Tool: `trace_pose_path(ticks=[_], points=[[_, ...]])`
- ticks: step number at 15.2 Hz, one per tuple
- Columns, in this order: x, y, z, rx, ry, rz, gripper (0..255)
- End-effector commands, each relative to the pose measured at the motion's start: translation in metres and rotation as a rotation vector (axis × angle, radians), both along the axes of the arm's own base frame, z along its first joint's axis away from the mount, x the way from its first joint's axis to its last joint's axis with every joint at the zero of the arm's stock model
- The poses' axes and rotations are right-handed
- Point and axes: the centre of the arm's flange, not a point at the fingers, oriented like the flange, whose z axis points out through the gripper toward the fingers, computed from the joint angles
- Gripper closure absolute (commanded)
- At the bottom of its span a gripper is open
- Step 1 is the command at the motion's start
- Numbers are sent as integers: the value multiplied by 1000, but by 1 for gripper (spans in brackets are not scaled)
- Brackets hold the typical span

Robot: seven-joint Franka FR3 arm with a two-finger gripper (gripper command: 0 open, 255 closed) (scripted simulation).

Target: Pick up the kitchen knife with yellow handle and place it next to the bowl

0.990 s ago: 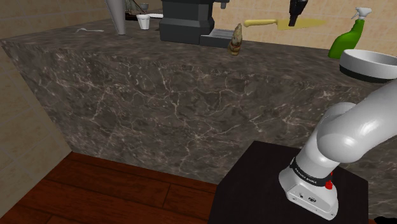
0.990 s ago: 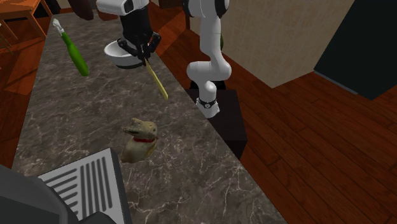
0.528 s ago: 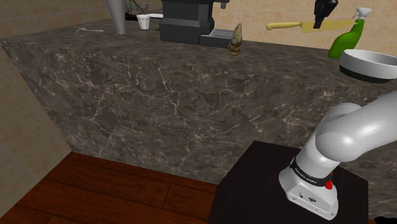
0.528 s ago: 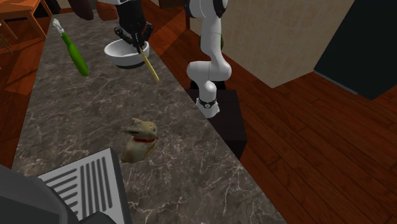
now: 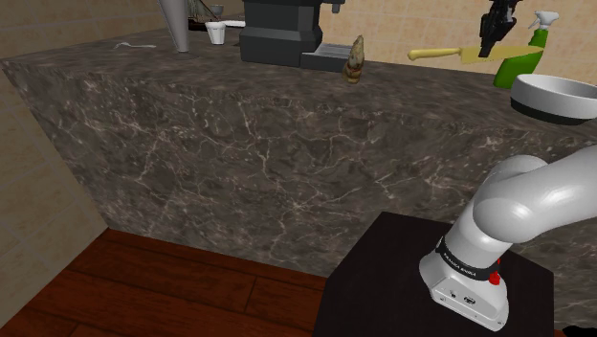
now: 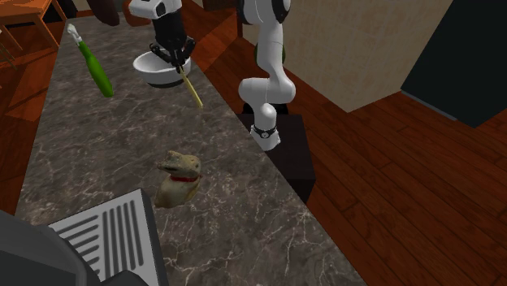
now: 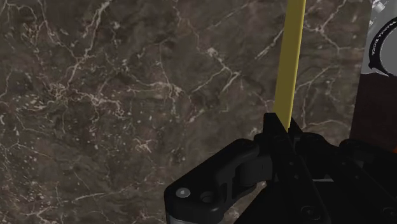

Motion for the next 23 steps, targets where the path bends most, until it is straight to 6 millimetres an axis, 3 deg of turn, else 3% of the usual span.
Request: trace_pose_path(ticks=[1,20,23], points=[[0,0,-11,0,0,0,255],[0,0,-112,0,0,0,255],[0,0,-112,0,0,0,255]])
